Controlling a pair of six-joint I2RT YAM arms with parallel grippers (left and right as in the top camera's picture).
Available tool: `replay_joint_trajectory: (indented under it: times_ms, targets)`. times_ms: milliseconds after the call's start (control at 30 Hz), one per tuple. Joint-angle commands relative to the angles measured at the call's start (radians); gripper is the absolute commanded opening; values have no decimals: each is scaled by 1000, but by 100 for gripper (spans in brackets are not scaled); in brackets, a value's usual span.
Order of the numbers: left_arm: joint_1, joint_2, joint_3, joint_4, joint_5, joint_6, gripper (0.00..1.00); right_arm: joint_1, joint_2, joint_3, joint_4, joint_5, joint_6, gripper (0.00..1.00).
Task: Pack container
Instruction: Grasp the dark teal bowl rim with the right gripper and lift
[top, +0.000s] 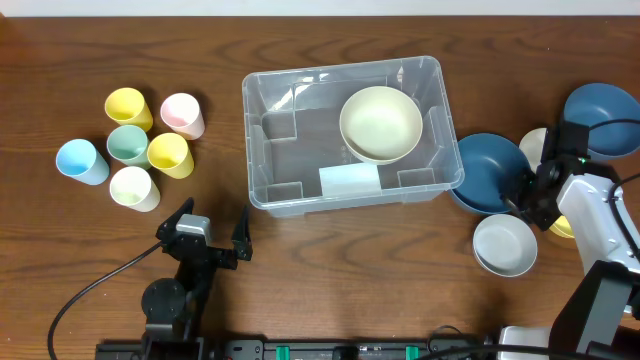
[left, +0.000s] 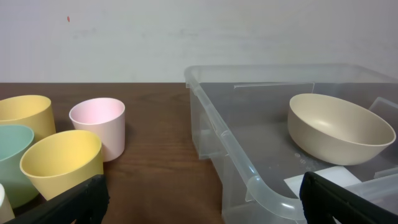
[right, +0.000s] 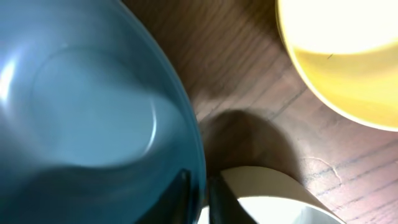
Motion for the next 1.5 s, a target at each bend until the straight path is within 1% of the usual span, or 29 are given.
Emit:
replay_joint_trajectory:
  times_ms: [0,133,267,900,1233,1467]
  targets:
    - [-4,-6,-18,-33,11,14,98,-5,3,-6,8,11,0,7]
    - [-4,-6,-18,-32,11,14,98,-5,3,-6,22,33,0,2]
    - [-4,-6,-18,-33,11,14,98,-5,3,-6,28,63,0,1]
    - [-4,-6,-18,-33,11,14,98,-5,3,-6,200,82,-34,1]
    - [-4,-6,-18,-32,11,14,98,-5,2,-1,351,80,-51,1]
    - [-4,-6,-18,-33,11,14,98,-5,-23,65,376,70,-54,1]
